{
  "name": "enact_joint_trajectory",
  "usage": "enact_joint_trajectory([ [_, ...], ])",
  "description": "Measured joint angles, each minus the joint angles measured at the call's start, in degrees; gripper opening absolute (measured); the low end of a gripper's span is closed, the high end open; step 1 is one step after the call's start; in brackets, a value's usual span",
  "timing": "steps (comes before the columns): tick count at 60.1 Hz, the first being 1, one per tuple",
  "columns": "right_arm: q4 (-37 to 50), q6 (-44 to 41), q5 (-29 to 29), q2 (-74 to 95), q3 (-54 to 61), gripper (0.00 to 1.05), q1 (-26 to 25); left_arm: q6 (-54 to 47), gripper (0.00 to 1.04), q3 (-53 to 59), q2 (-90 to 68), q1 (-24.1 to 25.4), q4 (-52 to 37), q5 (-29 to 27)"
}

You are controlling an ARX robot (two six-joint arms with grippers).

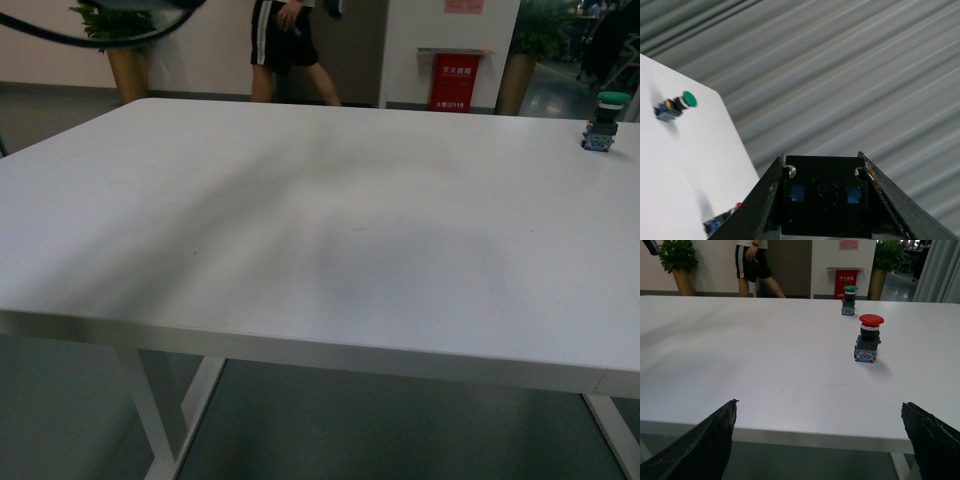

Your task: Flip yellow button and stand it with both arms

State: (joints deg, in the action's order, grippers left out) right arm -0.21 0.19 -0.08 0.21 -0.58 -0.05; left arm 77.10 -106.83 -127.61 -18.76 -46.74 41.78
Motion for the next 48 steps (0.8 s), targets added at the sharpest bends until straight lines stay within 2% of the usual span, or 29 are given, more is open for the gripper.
enact_joint_trajectory([
  [7, 0.0, 0.0, 0.0, 0.0, 0.0, 0.98, 0.0, 7.7, 0.37, 0.7, -1.5, -0.9, -6.9, 0.4],
  [27, 0.0, 0.0, 0.0, 0.0, 0.0, 0.98, 0.0, 16.7, 0.36, 0.8, -5.0, -3.9, -10.9, 1.1],
  [29, -0.9, -1.0, 1.3, 0.9, -0.5, 0.98, 0.5, 16.9, 0.36, 0.8, -5.0, -4.0, -10.9, 1.2],
  [31, -4.4, -3.6, 5.0, 3.4, -2.3, 0.98, 1.0, 16.9, 0.36, 0.7, -5.1, -4.1, -10.5, 1.5],
  [33, -4.3, -7.3, 6.4, 11.9, -6.1, 0.98, 0.8, 16.9, 0.36, 0.5, -5.3, -4.1, -10.1, 1.8],
  [37, 0.5, -7.2, 0.3, 28.0, -17.0, 0.98, -3.0, 16.9, 0.36, -0.9, -5.8, -4.2, -9.7, 1.7],
  [41, 0.5, -3.5, -5.3, 36.1, -25.2, 0.98, -6.1, 16.9, 0.36, -1.1, -6.1, -4.3, -9.7, 1.8],
  [43, -0.1, 0.3, -8.2, 40.7, -30.1, 0.98, -8.0, 16.9, 0.36, -1.4, -6.2, -4.3, -9.7, 1.9],
  [48, -1.8, 17.1, -18.3, 55.5, -47.8, 0.98, -12.5, 16.9, 0.36, -2.1, -6.5, -4.4, -9.6, 1.8],
])
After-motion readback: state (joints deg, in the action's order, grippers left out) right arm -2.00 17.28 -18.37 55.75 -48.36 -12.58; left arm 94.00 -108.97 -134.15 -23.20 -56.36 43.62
